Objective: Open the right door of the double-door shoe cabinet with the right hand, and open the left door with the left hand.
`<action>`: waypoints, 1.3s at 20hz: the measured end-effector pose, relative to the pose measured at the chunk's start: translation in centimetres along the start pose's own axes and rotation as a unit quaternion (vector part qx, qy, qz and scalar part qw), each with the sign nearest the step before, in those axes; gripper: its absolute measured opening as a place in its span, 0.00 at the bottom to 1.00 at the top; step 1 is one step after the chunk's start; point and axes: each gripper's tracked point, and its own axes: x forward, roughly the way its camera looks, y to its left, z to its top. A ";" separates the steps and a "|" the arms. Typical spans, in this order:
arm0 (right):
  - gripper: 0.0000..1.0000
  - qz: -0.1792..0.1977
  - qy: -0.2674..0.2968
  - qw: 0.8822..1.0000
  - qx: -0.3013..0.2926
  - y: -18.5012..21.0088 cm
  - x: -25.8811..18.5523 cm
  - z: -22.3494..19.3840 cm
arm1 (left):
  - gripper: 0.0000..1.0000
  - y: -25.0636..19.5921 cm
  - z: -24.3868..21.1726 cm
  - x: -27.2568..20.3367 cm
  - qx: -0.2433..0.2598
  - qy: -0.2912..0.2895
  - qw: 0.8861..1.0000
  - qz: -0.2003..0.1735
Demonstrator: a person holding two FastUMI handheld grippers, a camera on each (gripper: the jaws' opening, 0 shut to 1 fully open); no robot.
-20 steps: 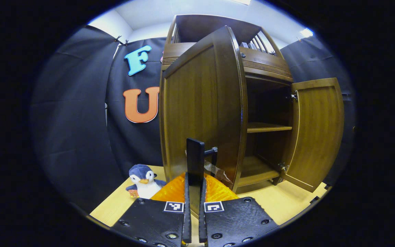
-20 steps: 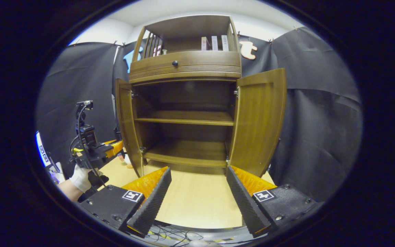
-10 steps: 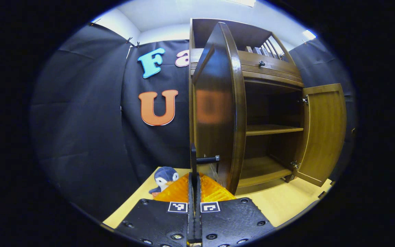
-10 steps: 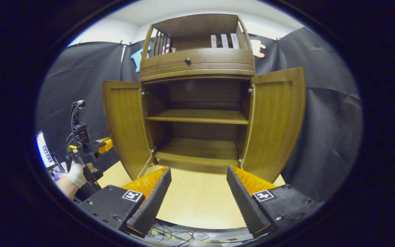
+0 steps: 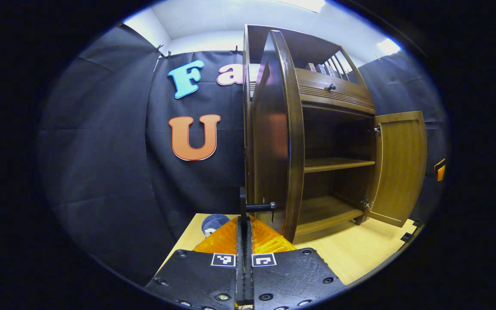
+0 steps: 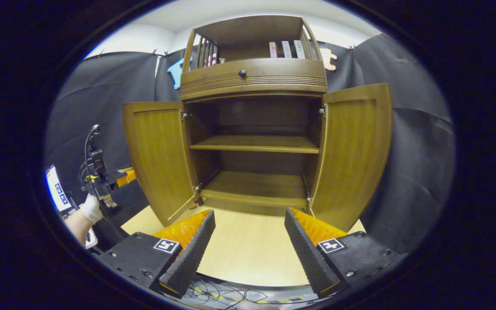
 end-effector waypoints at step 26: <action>1.00 0.028 -0.005 0.999 -0.023 1.8 1.4 1.4 | 0.96 7.1 0.5 -7.5 0.020 0.054 0.998 0.026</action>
